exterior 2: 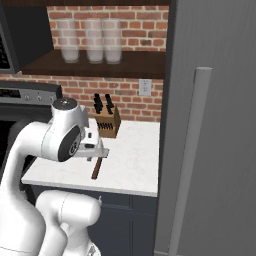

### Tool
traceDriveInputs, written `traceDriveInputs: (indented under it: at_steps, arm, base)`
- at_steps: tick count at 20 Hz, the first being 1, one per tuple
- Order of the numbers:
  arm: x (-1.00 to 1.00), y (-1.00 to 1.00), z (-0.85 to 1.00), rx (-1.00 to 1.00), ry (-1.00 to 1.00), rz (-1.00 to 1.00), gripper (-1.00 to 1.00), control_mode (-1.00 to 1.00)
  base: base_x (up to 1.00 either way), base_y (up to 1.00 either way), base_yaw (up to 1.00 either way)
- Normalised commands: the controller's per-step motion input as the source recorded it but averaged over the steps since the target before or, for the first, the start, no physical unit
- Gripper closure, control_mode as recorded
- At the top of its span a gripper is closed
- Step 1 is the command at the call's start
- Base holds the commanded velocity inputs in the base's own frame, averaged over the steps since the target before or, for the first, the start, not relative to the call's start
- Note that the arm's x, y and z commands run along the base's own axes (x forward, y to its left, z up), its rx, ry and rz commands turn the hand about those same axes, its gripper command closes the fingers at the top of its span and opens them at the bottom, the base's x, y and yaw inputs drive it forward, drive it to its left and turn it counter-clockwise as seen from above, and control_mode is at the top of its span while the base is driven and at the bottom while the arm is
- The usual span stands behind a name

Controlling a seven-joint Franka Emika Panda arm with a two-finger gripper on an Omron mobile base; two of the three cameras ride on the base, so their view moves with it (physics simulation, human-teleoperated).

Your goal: Put the potato and garlic in the pot. Retrieve the spatula and lightly stir the vegetables in the pot.

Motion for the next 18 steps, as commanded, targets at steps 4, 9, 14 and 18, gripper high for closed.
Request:
traceDriveInputs:
  at_steps: [4,9,14,18]
  arm:
    - [0.31,0.36,-0.36,0.0,0.25,-0.2,-1.0,-1.0]
    - [0.33,0.07,-0.3,-0.05,0.21,-0.04,-1.0,-1.0]
    - [0.48,0.0,-0.68,-0.01,0.0,0.0,-1.0,-1.0]
    - [0.49,0.0,-0.66,0.0,-0.01,0.0,-1.0,-1.0]
  base:
    - [0.0,0.0,0.0]
    - [0.0,0.0,0.0]
    - [0.0,0.0,0.0]
    - [0.0,0.0,0.0]
